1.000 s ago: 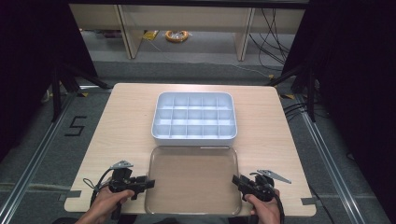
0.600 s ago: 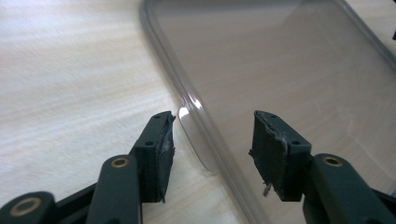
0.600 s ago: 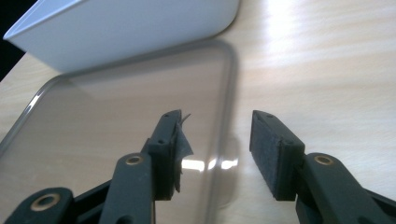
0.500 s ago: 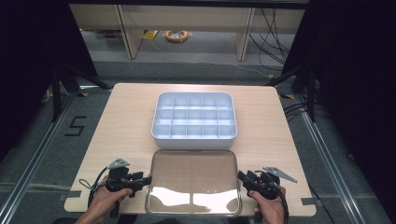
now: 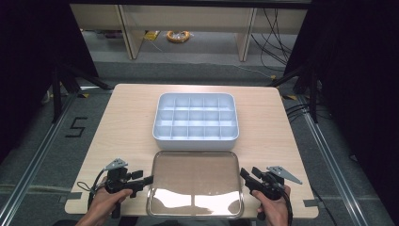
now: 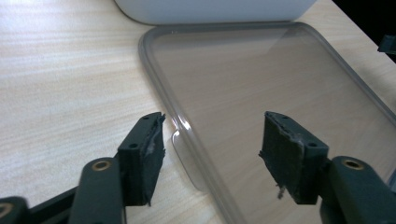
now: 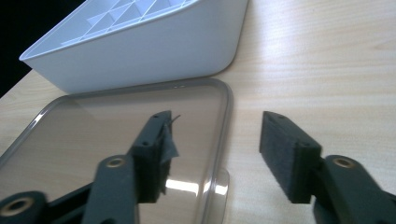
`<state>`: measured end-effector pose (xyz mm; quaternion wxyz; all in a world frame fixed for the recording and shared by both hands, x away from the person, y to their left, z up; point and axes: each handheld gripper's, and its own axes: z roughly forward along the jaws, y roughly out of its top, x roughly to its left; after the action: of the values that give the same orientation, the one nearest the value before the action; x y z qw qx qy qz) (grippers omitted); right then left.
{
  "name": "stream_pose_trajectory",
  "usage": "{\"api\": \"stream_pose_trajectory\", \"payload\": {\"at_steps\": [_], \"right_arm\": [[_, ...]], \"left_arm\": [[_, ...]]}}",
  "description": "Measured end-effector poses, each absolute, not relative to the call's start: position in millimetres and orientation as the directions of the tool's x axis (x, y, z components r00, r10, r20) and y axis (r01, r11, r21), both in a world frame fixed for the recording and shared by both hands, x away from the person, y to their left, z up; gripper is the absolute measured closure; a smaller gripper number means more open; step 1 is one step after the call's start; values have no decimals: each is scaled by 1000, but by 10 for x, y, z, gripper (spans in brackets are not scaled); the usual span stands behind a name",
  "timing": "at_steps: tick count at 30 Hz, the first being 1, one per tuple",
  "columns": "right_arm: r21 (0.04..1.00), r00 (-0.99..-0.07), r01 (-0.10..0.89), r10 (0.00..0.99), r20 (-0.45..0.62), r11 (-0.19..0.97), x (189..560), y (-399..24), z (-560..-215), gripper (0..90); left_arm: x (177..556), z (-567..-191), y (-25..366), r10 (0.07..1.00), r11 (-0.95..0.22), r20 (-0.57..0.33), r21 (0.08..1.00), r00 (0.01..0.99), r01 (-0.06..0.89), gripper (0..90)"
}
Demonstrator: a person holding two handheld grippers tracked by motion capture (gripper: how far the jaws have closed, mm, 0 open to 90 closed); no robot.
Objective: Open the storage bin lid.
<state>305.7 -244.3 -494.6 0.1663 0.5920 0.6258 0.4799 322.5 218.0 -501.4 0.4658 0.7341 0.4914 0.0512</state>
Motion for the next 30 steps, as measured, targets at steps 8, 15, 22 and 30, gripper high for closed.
{"api": "stream_pose_trajectory", "payload": {"at_steps": [8,15,22,30], "right_arm": [[831,-290,539,896,336,-137,3041,-2455,-4906,333],[828,-284,541,894,346,-149,3016,-2466,-4869,283],[839,-315,525,882,352,-147,3026,-2431,-4877,266],[836,-350,540,877,328,-97,2974,-2371,-4862,251]], "left_arm": [[3220,-4997,2125,763,-74,-383,750,522,658,323],[3192,-4982,2092,747,-86,-380,758,546,646,280],[3176,-4971,2096,737,-84,-385,763,556,641,234],[3127,-4961,2138,716,-150,-349,769,605,621,209]]}}
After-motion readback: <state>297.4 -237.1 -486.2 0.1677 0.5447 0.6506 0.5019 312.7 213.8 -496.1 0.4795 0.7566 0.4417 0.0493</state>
